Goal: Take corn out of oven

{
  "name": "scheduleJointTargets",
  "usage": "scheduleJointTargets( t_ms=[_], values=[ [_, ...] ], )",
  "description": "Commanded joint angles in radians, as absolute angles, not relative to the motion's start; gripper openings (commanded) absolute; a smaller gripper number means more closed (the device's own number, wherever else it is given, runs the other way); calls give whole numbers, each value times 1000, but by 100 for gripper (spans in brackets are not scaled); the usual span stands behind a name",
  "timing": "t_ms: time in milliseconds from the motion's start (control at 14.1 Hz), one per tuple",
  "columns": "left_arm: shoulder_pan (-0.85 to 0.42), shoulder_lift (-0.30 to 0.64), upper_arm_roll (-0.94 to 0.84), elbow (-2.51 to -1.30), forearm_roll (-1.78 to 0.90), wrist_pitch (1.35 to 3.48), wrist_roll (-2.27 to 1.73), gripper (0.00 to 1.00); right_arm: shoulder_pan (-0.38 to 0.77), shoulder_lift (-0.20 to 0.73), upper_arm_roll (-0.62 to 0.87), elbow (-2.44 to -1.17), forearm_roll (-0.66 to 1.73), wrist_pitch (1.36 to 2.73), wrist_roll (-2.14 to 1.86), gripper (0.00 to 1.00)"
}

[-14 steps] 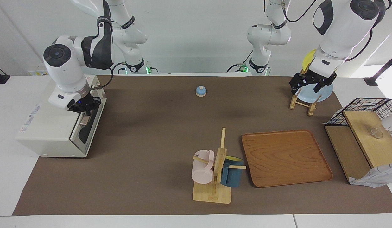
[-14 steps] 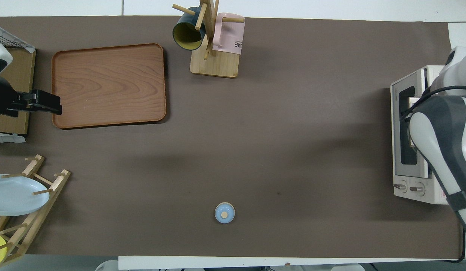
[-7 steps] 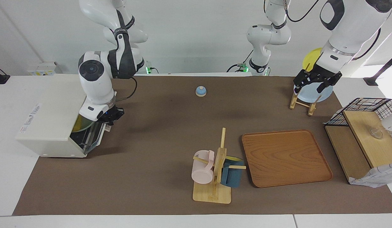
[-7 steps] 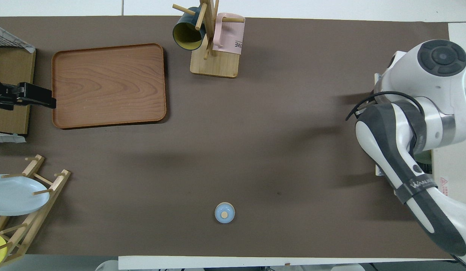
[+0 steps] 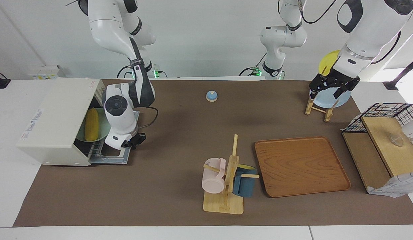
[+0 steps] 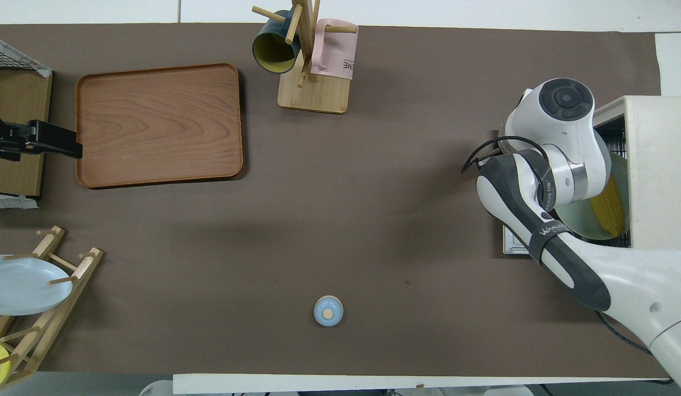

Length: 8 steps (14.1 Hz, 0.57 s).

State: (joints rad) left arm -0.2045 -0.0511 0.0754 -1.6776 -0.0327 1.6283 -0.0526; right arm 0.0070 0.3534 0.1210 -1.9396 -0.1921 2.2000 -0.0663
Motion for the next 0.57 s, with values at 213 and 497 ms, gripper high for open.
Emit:
scheduleJointTargets(
  t_ms=[213, 497],
  values=[
    [-195, -41, 74, -1657, -49, 1615, -35, 100, 81, 338, 118, -1838, -112, 2111, 86, 47],
    [-195, -41, 74, -1657, -49, 1615, -35, 100, 28, 181, 115, -1839, -112, 1887, 78, 63]
  ],
)
